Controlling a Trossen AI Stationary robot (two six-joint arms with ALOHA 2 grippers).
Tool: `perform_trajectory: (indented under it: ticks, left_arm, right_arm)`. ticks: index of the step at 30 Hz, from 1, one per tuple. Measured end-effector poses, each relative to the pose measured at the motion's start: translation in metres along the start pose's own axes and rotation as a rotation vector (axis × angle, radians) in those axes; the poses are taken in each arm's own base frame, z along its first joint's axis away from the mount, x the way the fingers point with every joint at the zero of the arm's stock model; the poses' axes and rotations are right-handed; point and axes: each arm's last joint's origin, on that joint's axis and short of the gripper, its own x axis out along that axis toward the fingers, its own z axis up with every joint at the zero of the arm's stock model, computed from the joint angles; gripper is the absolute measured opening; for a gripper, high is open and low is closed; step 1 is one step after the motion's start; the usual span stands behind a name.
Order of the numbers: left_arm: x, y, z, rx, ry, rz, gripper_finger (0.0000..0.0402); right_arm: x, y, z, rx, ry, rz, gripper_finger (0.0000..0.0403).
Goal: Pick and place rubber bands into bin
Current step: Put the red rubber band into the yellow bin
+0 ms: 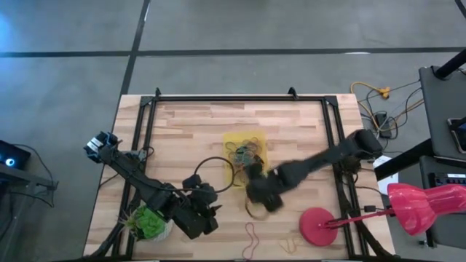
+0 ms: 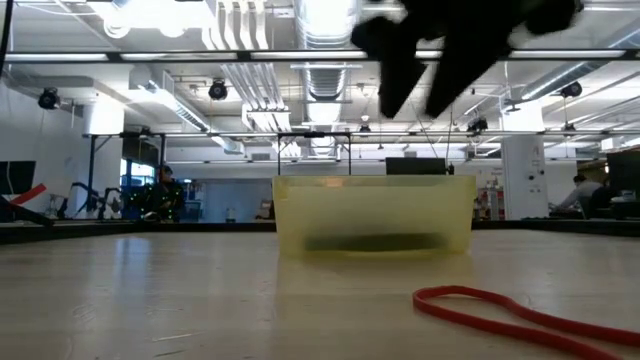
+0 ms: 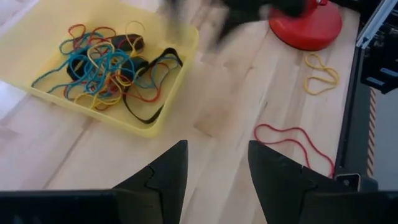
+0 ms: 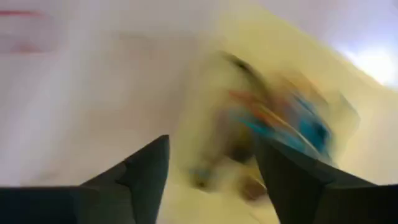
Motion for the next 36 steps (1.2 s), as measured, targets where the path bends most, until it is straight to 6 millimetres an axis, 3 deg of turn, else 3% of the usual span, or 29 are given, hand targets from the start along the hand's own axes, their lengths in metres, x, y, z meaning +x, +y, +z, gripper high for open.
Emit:
perform_trajectory:
  ticks: [5,12,23,31,36]
  left_arm:
    - [0.0,-0.001,-0.001,0.006,0.029,-0.022,0.0152]
    - [0.0,-0.001,-0.001,0.012,0.031,-0.027,0.0152]
    - [0.0,-0.001,-0.002,0.017,0.035,-0.028,0.0152]
    - [-0.001,-0.002,-0.003,0.024,0.045,-0.034,0.0152]
    - [-0.001,-0.002,-0.003,0.045,0.044,-0.036,0.0152]
  right_arm:
    - [0.0,0.056,0.015,-0.235,-0.113,0.159,0.025]
    - [0.039,0.099,0.034,-0.292,-0.195,0.178,0.0236]
    - [0.086,0.11,0.045,-0.01,-0.093,0.21,0.0212]
    - [0.099,0.106,0.044,0.191,-0.057,0.208,0.021]
    - [0.109,0.098,0.037,0.252,0.0,0.242,0.0188]
